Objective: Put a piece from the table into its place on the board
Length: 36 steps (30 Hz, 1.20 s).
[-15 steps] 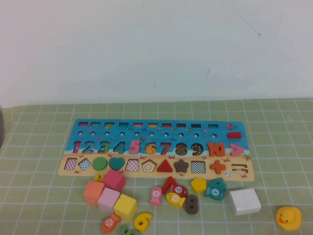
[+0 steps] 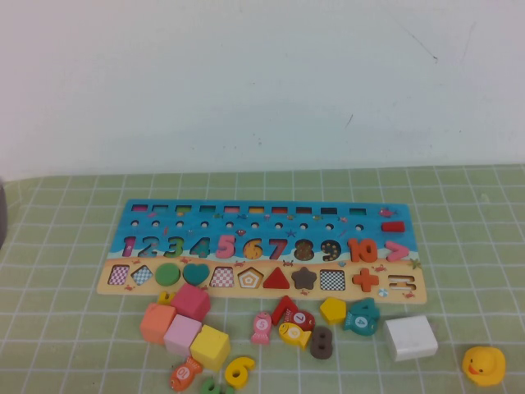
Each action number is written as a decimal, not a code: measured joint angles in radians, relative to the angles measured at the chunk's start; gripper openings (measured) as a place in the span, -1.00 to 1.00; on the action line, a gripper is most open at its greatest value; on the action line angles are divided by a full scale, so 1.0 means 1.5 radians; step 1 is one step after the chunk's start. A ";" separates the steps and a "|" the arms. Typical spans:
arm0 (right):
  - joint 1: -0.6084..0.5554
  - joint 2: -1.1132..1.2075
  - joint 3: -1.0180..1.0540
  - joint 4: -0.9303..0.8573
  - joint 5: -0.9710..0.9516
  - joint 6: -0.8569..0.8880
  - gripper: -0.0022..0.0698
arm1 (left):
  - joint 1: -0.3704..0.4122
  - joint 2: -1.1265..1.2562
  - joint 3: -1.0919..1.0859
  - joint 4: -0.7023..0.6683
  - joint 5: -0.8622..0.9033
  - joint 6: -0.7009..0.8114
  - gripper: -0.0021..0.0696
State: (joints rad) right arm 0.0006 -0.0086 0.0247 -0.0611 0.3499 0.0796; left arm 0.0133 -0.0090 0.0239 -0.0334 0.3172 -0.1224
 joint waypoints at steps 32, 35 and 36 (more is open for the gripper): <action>0.000 0.000 0.000 0.000 0.000 0.000 -0.94 | 0.000 0.000 0.001 -0.515 -0.157 -0.229 -0.94; 0.000 0.000 0.000 0.000 0.000 0.000 -0.94 | 0.000 0.000 0.001 -0.519 -0.164 -0.229 -0.94; 0.000 0.000 0.000 0.000 0.000 0.000 -0.94 | 0.000 0.000 0.001 -0.520 -0.164 -0.229 -0.94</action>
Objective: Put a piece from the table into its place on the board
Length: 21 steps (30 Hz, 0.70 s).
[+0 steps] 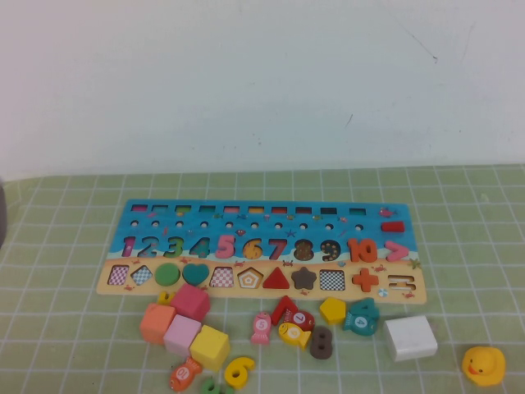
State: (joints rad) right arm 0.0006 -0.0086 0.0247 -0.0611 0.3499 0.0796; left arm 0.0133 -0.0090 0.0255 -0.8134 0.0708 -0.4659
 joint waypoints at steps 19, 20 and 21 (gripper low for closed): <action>0.000 0.000 0.000 0.000 0.000 0.000 -0.94 | 0.000 0.379 -0.476 0.118 0.568 0.636 -0.94; 0.000 0.000 0.000 0.000 0.000 0.000 -0.94 | -0.002 0.419 -0.500 0.120 0.585 0.654 -0.94; 0.000 0.000 0.000 0.000 0.000 0.000 -0.94 | -0.008 0.446 -0.523 0.124 0.594 0.664 -0.94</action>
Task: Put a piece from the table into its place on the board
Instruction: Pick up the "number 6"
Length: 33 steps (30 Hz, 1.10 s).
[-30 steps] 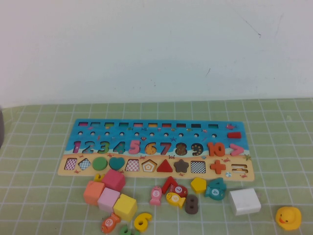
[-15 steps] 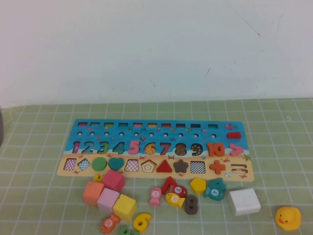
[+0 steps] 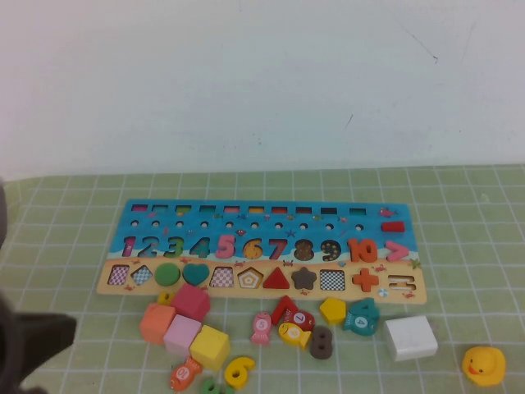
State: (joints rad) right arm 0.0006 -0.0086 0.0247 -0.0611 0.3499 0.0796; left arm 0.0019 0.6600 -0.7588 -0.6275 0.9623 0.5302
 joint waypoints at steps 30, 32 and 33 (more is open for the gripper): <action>0.000 0.000 0.000 0.000 0.001 0.000 -0.94 | -0.471 0.585 -0.201 0.418 -0.019 -0.316 -0.86; 0.000 0.000 0.000 0.000 0.001 0.000 -0.94 | -0.471 0.608 -0.206 0.413 -0.033 -0.322 -0.70; 0.000 0.000 0.000 0.000 0.001 0.000 -0.94 | -0.471 0.620 -0.208 0.413 -0.041 -0.327 -0.59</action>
State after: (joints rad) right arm 0.0006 -0.0086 0.0247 -0.0611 0.3515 0.0796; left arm -0.7043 1.5893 -1.0704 -0.0075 0.9011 0.0402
